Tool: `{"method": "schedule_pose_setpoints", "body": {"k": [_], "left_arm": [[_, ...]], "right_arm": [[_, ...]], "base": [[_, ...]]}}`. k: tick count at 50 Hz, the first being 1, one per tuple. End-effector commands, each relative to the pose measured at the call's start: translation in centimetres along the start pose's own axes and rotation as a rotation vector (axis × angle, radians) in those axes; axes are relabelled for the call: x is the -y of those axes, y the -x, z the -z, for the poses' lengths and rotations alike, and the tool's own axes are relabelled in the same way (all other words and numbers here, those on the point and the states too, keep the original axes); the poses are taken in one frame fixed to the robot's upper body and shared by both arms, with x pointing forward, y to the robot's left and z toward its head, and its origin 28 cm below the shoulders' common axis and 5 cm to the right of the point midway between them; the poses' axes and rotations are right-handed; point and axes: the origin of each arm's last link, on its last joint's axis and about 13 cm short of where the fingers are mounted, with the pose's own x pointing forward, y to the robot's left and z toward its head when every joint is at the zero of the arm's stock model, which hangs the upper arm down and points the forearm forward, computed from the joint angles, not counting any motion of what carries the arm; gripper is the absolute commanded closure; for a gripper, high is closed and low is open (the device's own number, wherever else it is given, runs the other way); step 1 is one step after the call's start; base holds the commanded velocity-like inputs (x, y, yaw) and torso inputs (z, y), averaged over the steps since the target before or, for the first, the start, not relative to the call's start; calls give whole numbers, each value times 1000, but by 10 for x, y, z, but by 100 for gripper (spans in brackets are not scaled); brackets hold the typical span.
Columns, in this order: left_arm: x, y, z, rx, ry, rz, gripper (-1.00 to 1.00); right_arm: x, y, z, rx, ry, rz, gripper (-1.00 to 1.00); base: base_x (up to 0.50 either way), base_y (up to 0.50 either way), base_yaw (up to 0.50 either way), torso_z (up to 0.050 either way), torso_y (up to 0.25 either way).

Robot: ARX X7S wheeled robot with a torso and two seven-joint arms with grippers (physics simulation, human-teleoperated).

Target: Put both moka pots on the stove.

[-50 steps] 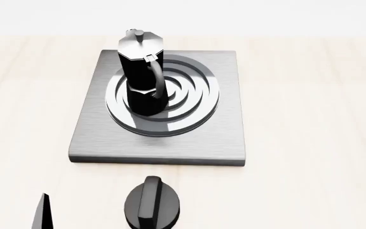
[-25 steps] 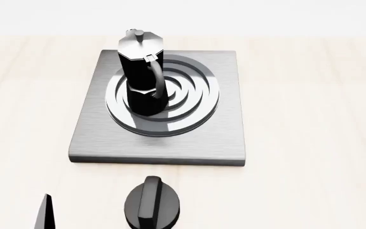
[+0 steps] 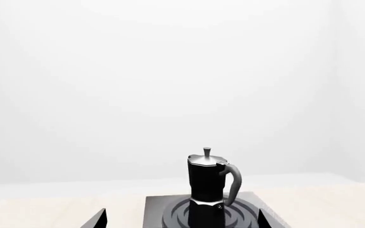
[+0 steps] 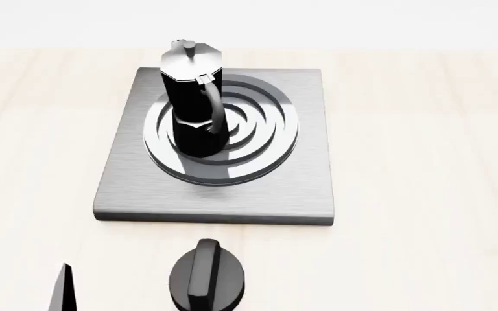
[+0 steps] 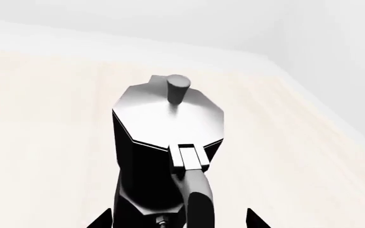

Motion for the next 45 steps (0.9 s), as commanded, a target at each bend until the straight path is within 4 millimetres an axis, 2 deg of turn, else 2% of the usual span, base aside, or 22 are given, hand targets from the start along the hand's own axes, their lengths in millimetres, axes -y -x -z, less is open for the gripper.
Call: {"method": "schedule_pose_setpoints", "body": {"k": [1, 7, 8, 11, 25, 37, 45], "left_arm": [[0, 0, 1, 0, -1, 0, -100], [0, 0, 3, -2, -1, 0, -100], [0, 0, 3, -1, -1, 0, -100], [0, 0, 3, -3, -1, 1, -100], [-1, 0, 0, 2, 0, -4, -100], [-1, -1, -1, 0, -4, -5, -100], [-1, 0, -1, 1, -5, -3, -100]], "right_arm": [[-2, -3, 2, -7, -3, 16, -100], [-3, -3, 4, -10, -8, 25, -100], [-3, -1, 3, -7, -13, 28, 100], [-2, -4, 8, -4, -12, 25, 100], [-8, -5, 1, 15, 4, -4, 100], [-16, -12, -19, 108, -2, -30, 100], [-24, -11, -48, 232, 3, -32, 100]], "base": [[0, 0, 0, 0, 0], [0, 0, 0, 0, 0], [0, 0, 0, 0, 0], [0, 0, 0, 0, 0], [0, 0, 0, 0, 0], [0, 0, 0, 0, 0], [0, 0, 0, 0, 0]]}}
